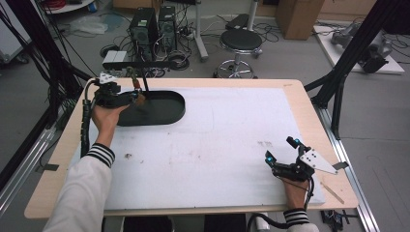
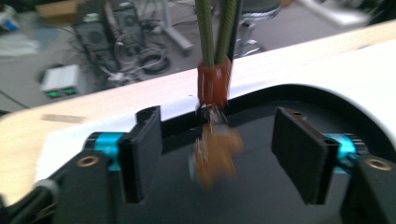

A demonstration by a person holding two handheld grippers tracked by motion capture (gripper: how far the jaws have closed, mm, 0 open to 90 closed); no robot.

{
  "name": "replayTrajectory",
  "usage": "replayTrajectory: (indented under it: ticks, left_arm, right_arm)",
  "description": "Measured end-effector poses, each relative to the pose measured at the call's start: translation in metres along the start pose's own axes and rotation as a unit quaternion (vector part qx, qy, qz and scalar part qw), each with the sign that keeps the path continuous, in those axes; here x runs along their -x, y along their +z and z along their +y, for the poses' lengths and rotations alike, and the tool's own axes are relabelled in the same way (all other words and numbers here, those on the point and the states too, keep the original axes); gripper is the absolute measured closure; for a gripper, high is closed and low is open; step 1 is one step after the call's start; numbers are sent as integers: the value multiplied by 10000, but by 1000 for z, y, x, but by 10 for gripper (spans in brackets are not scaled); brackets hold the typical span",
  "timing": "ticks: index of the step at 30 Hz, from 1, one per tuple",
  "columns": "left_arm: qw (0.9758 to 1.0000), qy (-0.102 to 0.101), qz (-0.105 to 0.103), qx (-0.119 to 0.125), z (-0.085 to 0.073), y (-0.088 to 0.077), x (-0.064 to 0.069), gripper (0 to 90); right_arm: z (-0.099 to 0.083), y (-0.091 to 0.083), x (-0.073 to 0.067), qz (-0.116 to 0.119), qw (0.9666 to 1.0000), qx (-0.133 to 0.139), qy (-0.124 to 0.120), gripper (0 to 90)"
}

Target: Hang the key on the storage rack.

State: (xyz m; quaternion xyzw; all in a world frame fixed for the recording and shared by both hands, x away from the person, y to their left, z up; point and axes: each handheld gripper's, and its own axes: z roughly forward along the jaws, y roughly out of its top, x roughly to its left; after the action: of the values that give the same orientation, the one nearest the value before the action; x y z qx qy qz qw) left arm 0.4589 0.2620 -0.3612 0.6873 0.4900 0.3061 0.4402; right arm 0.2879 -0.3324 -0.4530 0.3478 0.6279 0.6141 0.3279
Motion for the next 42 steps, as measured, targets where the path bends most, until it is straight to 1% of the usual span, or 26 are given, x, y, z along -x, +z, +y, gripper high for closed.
replayTrajectory:
  ticks: [1,2,3,4,6,7,8,10,11,12,13,14,15,17,19,21,22,23,24,25,26,28,29,36,39,42]
  left_arm:
    - [9995,-100,-203,237,-3,-8,-3,277]
    - [9995,-100,-203,237,-3,-8,-3,249]
    - [9971,-207,-585,433,-7,-16,-5,225]
    - [9971,-207,-585,433,-7,-16,-5,180]
    - [9949,-81,-847,543,-10,-25,-2,144]
    - [9913,106,-1017,823,-14,-37,2,87]
    - [9913,106,-1017,823,-14,-37,2,42]
    - [9865,253,-1250,1025,-17,-49,7,17]
    - [9800,383,-1492,1261,-23,-61,12,17]
    - [9800,383,-1492,1261,-23,-61,12,17]
    - [9751,417,-1705,1357,-30,-71,17,17]
    - [9751,417,-1705,1357,-30,-71,17,17]
    - [9730,425,-1779,1409,-34,-76,20,17]
    - [9709,425,-1921,1367,-48,-85,26,17]
    - [9707,477,-1932,1345,-53,-89,28,17]
    - [9684,522,-1921,1500,-68,-99,30,17]
    - [9684,522,-1921,1500,-68,-99,30,17]
    - [9673,505,-1918,1581,-80,-106,31,17]
    - [9673,505,-1918,1581,-80,-106,31,17]
    - [9650,550,-1879,1742,-94,-113,32,17]
    - [9650,550,-1879,1742,-94,-113,32,17]
    - [9636,573,-1842,1851,-113,-121,34,17]
    - [9636,573,-1842,1851,-113,-121,34,17]
    - [9610,405,-1761,2094,-142,-130,33,17]
    - [9571,343,-1767,2273,-155,-134,32,17]
    - [9574,375,-1774,2247,-161,-132,31,17]
  right_arm:
    - [0,0,0,2,10000,1,-5,5]
    - [0,0,0,2,10000,1,-5,5]
    - [0,0,0,9,10000,-12,6,5]
    - [0,0,0,9,10000,-12,6,5]
    - [0,0,0,13,10000,-11,5,5]
    - [0,0,0,18,10000,-7,10,5]
    - [0,0,0,16,10000,-5,10,5]
    - [0,0,0,19,10000,-9,3,4]
    - [0,0,0,19,10000,18,8,5]
    - [0,0,0,19,10000,18,8,5]
    - [0,0,0,20,10000,20,14,5]
    - [0,0,0,20,10000,20,14,5]
    - [0,0,0,19,10000,20,0,5]
    - [0,0,0,14,10000,20,7,5]
    - [0,0,0,11,10000,14,-14,5]
    - [0,0,0,6,10000,3,-3,5]
    - [0,0,0,6,10000,3,-3,5]
    - [0,0,0,3,10000,-1,8,5]
    - [0,0,0,3,10000,-1,8,5]
    - [0,0,0,-3,10000,-5,2,5]
    - [0,0,0,-3,10000,-5,2,5]
    - [0,1,0,-1,10000,4,-38,5]
    - [0,1,0,-3,10000,10,-47,4]
    - [0,1,0,-7,10000,9,-47,5]
    - [0,1,0,-6,10000,8,-40,5]
    - [0,1,-1,6,10000,-23,7,4]
